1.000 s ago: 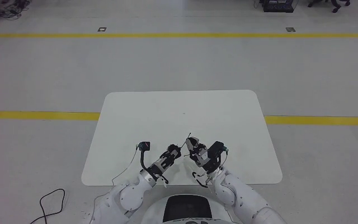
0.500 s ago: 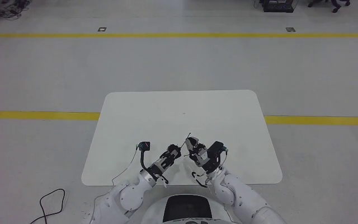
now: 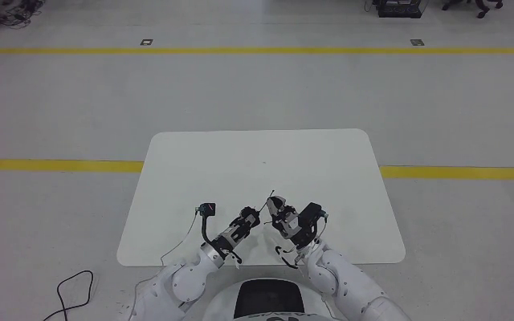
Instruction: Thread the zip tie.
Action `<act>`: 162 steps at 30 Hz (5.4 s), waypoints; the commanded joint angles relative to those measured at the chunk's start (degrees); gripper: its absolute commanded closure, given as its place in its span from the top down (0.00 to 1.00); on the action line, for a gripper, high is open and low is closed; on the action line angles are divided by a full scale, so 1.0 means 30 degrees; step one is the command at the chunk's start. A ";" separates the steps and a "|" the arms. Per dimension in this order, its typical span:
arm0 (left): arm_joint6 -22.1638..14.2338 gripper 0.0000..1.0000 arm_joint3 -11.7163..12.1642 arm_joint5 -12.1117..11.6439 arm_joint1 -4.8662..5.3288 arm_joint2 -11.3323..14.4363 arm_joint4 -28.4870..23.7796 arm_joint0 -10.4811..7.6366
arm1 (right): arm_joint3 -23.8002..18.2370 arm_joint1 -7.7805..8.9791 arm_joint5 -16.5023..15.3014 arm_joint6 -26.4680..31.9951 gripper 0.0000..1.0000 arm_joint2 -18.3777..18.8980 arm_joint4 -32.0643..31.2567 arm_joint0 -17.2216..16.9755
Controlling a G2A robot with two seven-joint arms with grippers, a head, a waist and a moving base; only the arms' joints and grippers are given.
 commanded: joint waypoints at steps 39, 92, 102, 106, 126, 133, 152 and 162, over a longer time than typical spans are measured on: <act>0.0000 0.00 0.0000 0.0000 0.0000 0.0000 0.0000 0.0000 | 0.0381 -0.0081 0.0000 -0.0183 0.00 -0.0118 0.0026 0.0153; 0.0000 0.00 0.0000 0.0000 0.0000 0.0000 0.0000 0.0000 | 0.0223 0.0041 0.0000 -0.0092 0.00 -0.0871 0.0321 0.0445; 0.0000 0.00 0.0000 0.0000 0.0000 0.0000 0.0000 0.0000 | 0.0063 0.0257 0.0000 -0.0070 0.00 -0.1223 0.0493 0.0560; 0.0000 0.00 0.0000 0.0000 0.0000 0.0000 0.0000 0.0000 | -0.0009 0.0351 0.0000 -0.0132 0.00 -0.1310 0.0492 0.0584; 0.0000 0.00 0.0000 0.0000 0.0000 0.0000 0.0000 0.0000 | -0.0152 0.0655 0.0000 -0.0123 0.00 -0.1662 0.0710 0.0707; 0.0000 0.00 0.0000 0.0000 0.0000 0.0000 0.0000 0.0000 | -0.0115 0.0701 0.0000 -0.0031 0.00 -0.1729 0.1079 0.0713; 0.0000 0.00 0.0000 0.0000 0.0000 0.0000 0.0000 0.0000 | 0.0117 0.1289 0.0000 -0.0324 0.00 -0.3255 0.4281 0.1396; 0.0000 0.00 0.0000 0.0000 0.0000 0.0000 0.0000 0.0000 | 0.0198 0.1704 0.0000 -0.0560 0.00 -0.4363 0.6400 0.1906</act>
